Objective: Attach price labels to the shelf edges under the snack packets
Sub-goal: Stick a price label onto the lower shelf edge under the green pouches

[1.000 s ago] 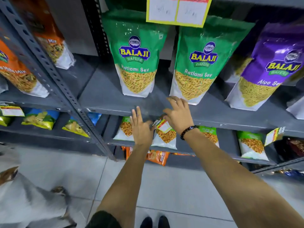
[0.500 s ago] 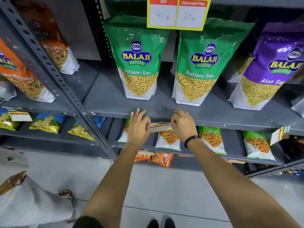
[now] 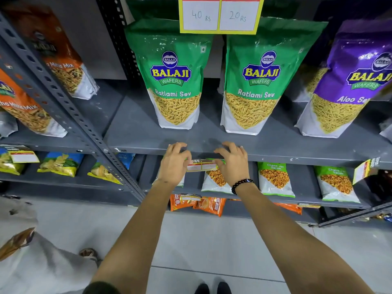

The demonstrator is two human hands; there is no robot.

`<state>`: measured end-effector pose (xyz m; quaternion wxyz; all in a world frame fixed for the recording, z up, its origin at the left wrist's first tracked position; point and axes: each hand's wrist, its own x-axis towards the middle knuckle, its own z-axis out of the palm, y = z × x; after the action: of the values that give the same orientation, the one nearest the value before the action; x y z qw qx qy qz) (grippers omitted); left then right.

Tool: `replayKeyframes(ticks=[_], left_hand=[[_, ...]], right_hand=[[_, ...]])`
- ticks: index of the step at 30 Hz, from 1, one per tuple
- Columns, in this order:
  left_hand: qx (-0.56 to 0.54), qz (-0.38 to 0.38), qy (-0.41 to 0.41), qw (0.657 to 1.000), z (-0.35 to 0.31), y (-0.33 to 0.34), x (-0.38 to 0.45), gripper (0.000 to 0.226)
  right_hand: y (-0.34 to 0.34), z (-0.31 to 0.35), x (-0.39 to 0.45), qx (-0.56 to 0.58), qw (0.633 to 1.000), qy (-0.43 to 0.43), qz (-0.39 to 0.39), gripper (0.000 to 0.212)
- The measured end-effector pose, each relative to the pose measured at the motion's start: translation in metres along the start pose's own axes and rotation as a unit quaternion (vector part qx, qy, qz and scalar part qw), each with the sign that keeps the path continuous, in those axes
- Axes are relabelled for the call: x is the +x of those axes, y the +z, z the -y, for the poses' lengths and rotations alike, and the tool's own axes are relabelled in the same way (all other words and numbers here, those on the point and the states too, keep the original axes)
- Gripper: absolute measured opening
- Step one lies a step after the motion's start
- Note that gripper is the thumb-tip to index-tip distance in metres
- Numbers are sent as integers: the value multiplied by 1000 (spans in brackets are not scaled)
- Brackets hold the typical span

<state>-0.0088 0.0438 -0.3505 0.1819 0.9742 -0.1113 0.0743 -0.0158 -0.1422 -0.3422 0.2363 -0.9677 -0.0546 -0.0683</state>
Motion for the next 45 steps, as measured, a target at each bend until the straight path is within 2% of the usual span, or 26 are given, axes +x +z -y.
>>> replayKeyframes(ticks=[8,15,20,27,29,32,34,39,42,45], left_hand=[[-13,4,-11,1000,-2,1,0,9],[-15,-3,-27,1000,-3,2,0,8],[-26,-39,-58,997,-11,-7,11,8],[-25,-41,-100,994,-19,-11,17,14],[-35,-46,-112,992,-20,-9,18,23],[-42,-45,-126,990,-25,-6,18,42],[-24,-51,-134,989,-28,-3,20,46],[5,-65,-132,989,-27,3,22,44],[7,-46,-136,990,-31,1,23,45],[39,-22,-126,991,-39,2,20,53]], right_hand=[[6,-1,-3,-11,1000,-9,4,9],[8,0,-3,-33,999,-12,1,10],[2,4,5,-13,999,25,-22,14],[2,10,10,-14,998,52,-37,8],[2,10,11,-1,997,64,-49,13],[6,11,13,-11,997,69,-43,34],[9,12,16,-19,996,73,-45,41],[11,11,21,-48,995,78,-44,44],[9,13,20,-41,996,80,-28,43],[-3,2,12,-16,999,40,-15,45]])
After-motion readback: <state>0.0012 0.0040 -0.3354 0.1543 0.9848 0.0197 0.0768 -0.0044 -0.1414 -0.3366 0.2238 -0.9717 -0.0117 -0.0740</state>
